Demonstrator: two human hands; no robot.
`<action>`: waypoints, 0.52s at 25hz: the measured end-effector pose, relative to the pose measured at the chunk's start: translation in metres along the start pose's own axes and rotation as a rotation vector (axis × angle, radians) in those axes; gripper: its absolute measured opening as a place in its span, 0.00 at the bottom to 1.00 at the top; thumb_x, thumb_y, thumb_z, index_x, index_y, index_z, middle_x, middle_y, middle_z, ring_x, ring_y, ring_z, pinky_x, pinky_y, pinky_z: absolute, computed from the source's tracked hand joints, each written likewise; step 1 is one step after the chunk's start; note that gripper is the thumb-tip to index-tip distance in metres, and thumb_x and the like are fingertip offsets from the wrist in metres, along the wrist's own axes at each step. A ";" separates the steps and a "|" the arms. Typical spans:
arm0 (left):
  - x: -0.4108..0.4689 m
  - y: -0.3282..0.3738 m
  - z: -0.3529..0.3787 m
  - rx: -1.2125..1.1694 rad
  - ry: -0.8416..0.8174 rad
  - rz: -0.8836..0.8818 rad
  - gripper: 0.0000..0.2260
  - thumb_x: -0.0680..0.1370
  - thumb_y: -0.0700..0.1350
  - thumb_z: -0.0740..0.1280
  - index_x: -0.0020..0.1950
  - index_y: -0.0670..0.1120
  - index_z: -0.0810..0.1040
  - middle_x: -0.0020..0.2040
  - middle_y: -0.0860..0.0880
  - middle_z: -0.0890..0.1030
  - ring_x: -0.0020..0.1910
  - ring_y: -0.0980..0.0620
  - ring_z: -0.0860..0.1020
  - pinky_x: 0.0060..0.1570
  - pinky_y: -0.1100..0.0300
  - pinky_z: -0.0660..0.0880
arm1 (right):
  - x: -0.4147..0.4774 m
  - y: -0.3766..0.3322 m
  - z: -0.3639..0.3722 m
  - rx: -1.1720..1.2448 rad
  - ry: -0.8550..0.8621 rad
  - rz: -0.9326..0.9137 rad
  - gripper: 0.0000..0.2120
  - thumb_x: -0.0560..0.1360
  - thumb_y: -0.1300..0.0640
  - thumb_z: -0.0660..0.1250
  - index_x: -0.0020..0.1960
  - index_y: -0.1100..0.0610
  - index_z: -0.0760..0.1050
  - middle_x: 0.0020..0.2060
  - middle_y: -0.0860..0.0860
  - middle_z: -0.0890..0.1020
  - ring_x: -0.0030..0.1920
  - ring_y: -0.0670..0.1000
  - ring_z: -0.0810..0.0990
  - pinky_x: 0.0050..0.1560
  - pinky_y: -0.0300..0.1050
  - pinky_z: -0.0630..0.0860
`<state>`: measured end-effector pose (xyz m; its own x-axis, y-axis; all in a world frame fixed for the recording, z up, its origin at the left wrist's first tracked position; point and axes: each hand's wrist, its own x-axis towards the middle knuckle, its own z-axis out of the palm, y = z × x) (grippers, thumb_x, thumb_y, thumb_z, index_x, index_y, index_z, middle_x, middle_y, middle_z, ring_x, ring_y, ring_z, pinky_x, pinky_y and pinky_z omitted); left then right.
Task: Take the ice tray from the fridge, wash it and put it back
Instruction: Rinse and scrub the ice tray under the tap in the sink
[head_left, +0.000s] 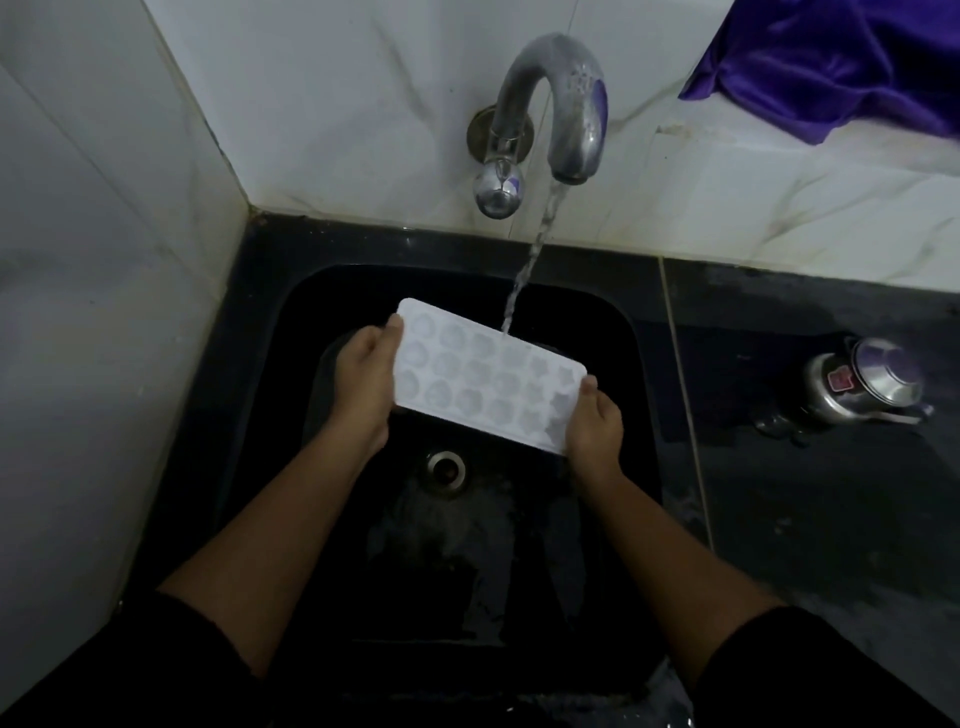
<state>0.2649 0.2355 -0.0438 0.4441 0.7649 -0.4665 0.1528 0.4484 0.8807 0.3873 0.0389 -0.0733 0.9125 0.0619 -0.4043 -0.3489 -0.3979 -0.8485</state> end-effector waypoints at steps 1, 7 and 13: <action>-0.002 0.002 0.010 0.053 -0.011 0.020 0.17 0.82 0.54 0.71 0.38 0.47 0.73 0.39 0.46 0.80 0.39 0.48 0.79 0.41 0.54 0.78 | 0.001 0.008 -0.006 0.030 0.030 0.050 0.21 0.87 0.46 0.57 0.55 0.59 0.81 0.47 0.52 0.83 0.52 0.56 0.83 0.51 0.47 0.75; -0.001 0.013 0.044 0.246 -0.344 -0.069 0.14 0.85 0.55 0.65 0.58 0.45 0.79 0.56 0.44 0.86 0.50 0.47 0.85 0.49 0.51 0.81 | 0.006 0.018 -0.019 -0.082 0.082 0.119 0.25 0.86 0.42 0.55 0.63 0.61 0.79 0.56 0.59 0.83 0.56 0.60 0.81 0.58 0.51 0.75; -0.009 0.011 0.031 -0.177 -0.454 -0.361 0.22 0.86 0.59 0.58 0.74 0.48 0.77 0.69 0.43 0.83 0.66 0.41 0.82 0.64 0.41 0.79 | 0.025 -0.013 -0.001 -0.471 -0.039 -0.137 0.30 0.85 0.38 0.54 0.71 0.63 0.70 0.66 0.62 0.76 0.66 0.66 0.76 0.61 0.56 0.71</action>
<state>0.2901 0.2191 -0.0272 0.7298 0.2939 -0.6173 0.2322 0.7426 0.6281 0.4148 0.0451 -0.0719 0.9313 0.1735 -0.3203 -0.0837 -0.7539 -0.6517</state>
